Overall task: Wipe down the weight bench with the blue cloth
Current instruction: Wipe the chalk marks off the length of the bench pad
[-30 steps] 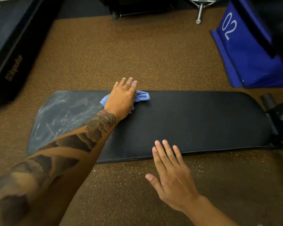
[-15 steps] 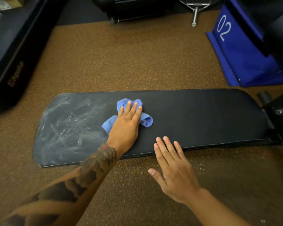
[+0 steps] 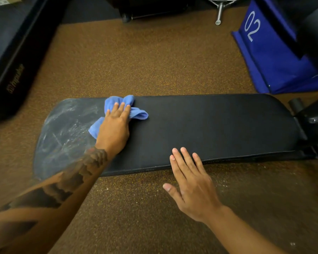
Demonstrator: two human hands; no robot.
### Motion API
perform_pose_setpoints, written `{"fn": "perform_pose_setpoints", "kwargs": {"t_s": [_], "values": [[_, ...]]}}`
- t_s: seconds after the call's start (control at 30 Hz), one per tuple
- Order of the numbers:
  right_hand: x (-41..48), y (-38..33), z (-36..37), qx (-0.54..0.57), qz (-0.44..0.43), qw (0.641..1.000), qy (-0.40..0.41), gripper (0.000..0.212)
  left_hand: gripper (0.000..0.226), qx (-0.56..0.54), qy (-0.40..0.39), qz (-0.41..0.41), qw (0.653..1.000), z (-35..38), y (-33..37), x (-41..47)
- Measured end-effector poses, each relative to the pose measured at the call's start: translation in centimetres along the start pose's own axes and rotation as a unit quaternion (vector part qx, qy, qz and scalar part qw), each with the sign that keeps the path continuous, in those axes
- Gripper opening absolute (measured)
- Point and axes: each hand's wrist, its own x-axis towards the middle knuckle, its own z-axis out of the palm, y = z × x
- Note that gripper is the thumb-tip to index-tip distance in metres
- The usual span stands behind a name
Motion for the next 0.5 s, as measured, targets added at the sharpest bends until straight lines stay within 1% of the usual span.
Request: {"fn": "perform_pose_setpoints", "kwargs": {"t_s": [0.1, 0.2, 0.23, 0.3, 0.37, 0.43, 0.5], "values": [[0.0, 0.1, -0.2, 0.003, -0.009, 1.000, 0.005, 0.068, 0.051, -0.025, 0.013, 0.044, 0.999, 0.7, 4.1, -1.6], [0.0, 0.1, -0.2, -0.001, -0.013, 1.000, 0.007, 0.068, 0.052, -0.036, -0.009, 0.119, 0.992, 1.9, 8.4, -0.1], [0.0, 0.1, -0.2, -0.001, -0.013, 1.000, 0.008, 0.068, 0.052, -0.034, -0.015, 0.131, 0.991, 2.1, 9.2, 1.1], [0.0, 0.2, -0.1, 0.001, -0.011, 1.000, 0.008, 0.068, 0.054, -0.016, -0.028, 0.123, 0.992, 2.1, 9.4, 3.8], [0.0, 0.2, 0.0, 0.002, -0.009, 1.000, 0.007, 0.068, 0.055, 0.003, -0.041, 0.102, 0.994, 1.8, 8.2, 5.8], [0.0, 0.2, 0.0, 0.003, -0.007, 1.000, 0.006, 0.067, 0.057, 0.009, -0.034, 0.073, 0.997, 1.1, 6.6, 6.0], [0.0, 0.1, -0.1, 0.010, -0.006, 1.000, 0.006, 0.067, 0.061, -0.010, -0.027, 0.033, 0.999, 0.7, 5.5, 4.5]]}}
